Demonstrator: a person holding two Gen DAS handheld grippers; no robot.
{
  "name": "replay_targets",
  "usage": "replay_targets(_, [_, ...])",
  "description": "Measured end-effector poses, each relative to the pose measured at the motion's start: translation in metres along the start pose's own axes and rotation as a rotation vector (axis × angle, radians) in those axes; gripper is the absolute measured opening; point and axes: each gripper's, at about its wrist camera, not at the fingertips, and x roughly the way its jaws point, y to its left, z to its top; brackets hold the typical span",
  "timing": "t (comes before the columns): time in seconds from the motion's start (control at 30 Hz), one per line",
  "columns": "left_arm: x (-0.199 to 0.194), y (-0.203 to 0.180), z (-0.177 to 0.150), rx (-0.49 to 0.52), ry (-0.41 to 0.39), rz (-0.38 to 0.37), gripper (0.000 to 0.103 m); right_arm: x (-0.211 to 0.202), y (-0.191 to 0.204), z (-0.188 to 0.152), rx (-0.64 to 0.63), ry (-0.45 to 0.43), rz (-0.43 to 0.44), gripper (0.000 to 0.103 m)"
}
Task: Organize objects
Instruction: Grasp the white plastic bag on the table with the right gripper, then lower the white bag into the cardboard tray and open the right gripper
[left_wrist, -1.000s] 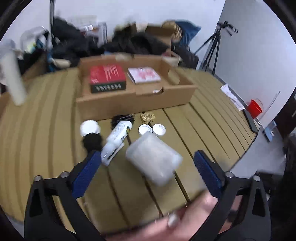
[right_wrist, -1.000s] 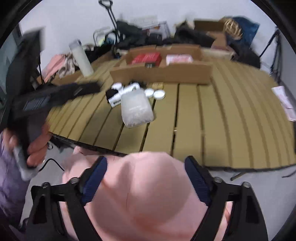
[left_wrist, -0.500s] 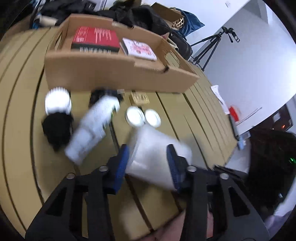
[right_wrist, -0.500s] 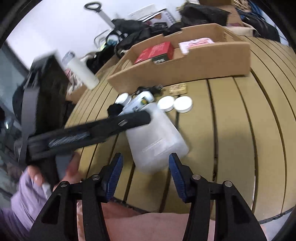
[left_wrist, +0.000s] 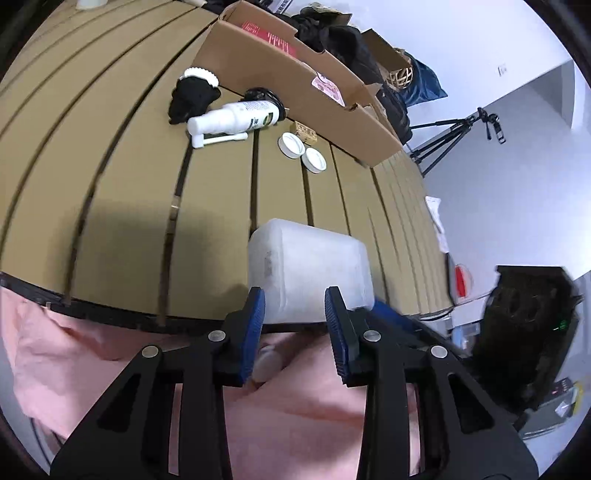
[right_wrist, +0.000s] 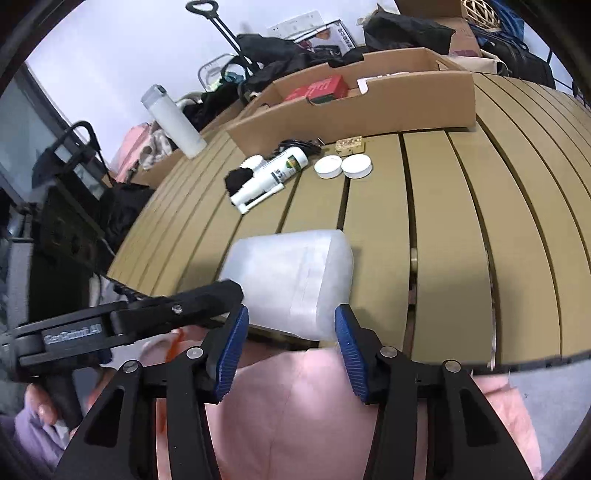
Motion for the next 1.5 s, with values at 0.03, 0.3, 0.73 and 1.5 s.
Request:
replay_targets(0.03, [-0.002,-0.001,0.0,0.013,-0.013,0.017,0.03,-0.004,-0.001,0.001,0.009,-0.013,0.009,0.053])
replay_targets(0.3, [0.003,-0.003,0.002,0.024,-0.024,0.025,0.038,0.008,-0.008,0.012,0.054,0.01,-0.016,0.066])
replay_targets(0.73, [-0.002,-0.014,0.007,0.076,-0.037,0.003,0.031,0.01,-0.004,0.016,0.05,0.013,-0.017,0.045])
replay_targets(1.5, [0.056,0.032,0.253,0.058,-0.003,0.18,0.029,0.147,-0.005,0.245,0.065,0.096,0.036,0.039])
